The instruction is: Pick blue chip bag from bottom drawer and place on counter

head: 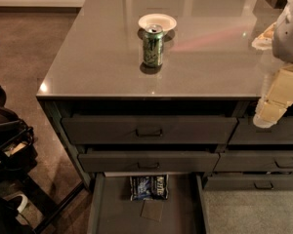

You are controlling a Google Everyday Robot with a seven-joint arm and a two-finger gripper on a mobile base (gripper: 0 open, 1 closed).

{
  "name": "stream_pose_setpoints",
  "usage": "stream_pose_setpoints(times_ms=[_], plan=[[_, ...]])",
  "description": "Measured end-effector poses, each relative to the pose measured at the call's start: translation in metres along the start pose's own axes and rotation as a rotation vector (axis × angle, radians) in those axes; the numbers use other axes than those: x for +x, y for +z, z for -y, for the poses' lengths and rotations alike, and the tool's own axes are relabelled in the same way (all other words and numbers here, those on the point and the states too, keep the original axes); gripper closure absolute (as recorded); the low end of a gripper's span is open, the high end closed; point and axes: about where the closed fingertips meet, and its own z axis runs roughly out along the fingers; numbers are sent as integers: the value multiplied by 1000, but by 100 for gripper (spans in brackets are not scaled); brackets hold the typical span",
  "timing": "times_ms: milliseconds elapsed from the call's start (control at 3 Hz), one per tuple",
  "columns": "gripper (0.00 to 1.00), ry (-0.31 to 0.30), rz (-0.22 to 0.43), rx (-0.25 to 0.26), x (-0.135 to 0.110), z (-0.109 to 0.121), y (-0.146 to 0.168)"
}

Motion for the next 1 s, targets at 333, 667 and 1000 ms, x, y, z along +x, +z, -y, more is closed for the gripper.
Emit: stream_pose_setpoints(times_ms=[333, 667, 1000], plan=[[0, 0, 0, 0, 0, 0, 0], [0, 6, 23, 25, 2, -7, 8], [0, 67, 119, 52, -3, -49, 27]])
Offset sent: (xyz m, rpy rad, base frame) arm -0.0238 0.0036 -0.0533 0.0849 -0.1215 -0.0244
